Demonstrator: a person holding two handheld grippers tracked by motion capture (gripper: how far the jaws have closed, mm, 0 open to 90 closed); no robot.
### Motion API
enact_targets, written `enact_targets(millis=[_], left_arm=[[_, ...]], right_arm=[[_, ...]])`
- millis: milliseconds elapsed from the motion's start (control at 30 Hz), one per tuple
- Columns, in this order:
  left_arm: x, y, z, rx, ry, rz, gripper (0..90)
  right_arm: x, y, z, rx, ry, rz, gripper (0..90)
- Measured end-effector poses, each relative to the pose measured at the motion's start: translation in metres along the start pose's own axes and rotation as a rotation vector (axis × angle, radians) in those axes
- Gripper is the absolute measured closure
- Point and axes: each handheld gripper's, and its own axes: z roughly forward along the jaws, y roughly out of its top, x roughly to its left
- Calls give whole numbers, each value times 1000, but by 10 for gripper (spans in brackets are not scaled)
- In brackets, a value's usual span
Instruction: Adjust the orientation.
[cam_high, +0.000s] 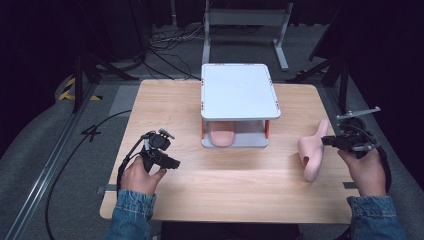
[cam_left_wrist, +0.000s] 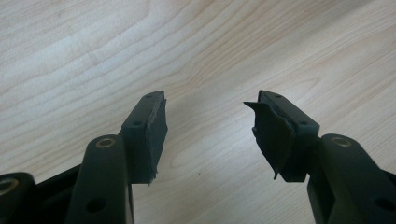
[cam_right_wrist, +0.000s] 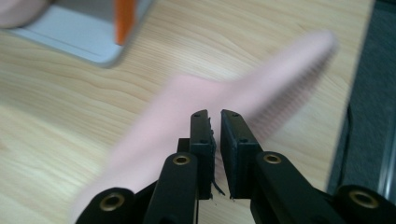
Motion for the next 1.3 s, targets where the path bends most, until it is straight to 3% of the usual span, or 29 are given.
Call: enact_targets(millis=[33,100,167,267,467,700,867,933,1067,1100,1233,1300], left_arm=[[0,-3,0,-4,0,-10,442],[0,-5,-1,-2,-1,-12,442],[1,-5,-1,-2,-1,-11,442],[1,-4,0,-3,5,-10,442],[-2,6,4,-1,-18,8,442],[-10,24,10,8,-24,56,442],[-14,34,16,16,-43,74,441],[-16,37,17,16,-38,83,441],[-18,40,18,18,-43,89,441],[-18,41,18,19,-44,91,441],[-17,40,17,15,-45,85,441],[-16,39,16,14,-42,85,441]], right_arm=[[7,4,4,17,2,-28,841],[10,6,7,25,7,-43,842],[14,8,16,66,3,-60,848],[9,5,18,73,12,-40,851],[-3,-8,5,62,-26,-12,855],[-24,-31,-11,87,-84,77,858],[-45,-55,-11,195,-150,186,894],[-50,-63,-7,213,-134,215,895],[-51,-68,1,228,-81,221,883],[-46,-68,13,254,-49,193,870],[-34,-63,31,287,-21,153,854],[-24,-59,38,278,-1,117,857]])
